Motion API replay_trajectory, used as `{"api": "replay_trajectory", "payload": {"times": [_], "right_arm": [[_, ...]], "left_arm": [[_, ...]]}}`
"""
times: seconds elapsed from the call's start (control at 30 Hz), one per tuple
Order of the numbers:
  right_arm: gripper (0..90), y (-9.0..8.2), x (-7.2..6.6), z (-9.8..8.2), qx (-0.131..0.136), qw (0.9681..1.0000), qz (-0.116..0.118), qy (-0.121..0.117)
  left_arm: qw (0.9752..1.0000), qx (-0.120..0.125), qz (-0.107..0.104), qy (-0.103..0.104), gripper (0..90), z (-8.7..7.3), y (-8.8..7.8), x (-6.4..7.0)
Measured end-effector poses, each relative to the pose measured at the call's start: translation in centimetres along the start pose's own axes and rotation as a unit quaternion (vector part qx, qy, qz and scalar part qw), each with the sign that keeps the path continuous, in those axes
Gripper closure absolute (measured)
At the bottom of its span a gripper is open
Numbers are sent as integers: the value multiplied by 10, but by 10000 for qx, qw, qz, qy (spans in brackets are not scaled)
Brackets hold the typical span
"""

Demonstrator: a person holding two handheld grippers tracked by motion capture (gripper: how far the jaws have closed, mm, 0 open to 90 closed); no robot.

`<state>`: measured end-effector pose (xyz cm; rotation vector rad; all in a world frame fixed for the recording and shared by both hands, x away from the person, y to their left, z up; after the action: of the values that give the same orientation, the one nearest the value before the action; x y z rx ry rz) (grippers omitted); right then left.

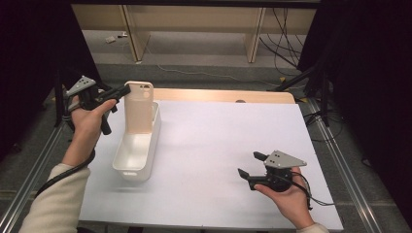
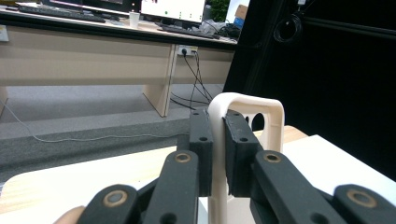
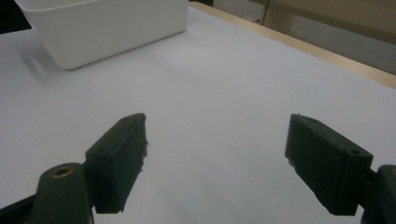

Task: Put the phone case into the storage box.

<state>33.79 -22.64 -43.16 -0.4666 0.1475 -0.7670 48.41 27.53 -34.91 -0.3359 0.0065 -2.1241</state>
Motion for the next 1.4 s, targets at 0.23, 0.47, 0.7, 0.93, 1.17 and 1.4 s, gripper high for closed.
{"api": "replay_trajectory", "payload": {"times": [0.23,0.47,0.7,0.93,1.17,1.4], "right_arm": [[218,1,1,0,-27,10000,36,32],[217,-1,0,0,-55,10000,-24,1],[209,1,0,-1,1,10000,16,35],[208,3,0,-2,29,10000,11,29],[209,1,0,-2,-15,10000,25,30],[210,2,1,-2,-29,10000,18,35]], "left_arm": [[10000,-8,-9,-2,828,-2,3,-3],[10000,24,6,-32,827,-3,4,-6],[10000,24,-12,-2,827,-4,8,-8],[10000,19,-15,-1,827,-1,7,-6],[10000,34,-19,27,827,2,10,-4],[10000,25,33,-6,827,1,14,-9]]}}
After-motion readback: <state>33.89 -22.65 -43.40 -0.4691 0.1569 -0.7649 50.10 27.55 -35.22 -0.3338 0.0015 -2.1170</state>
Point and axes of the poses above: each handheld gripper's, and its own axes: y roughly forward along the jaws, z roughly out of its top, x roughly to its right, the point moved 1 cm from there along y, roughly forward along the jaws
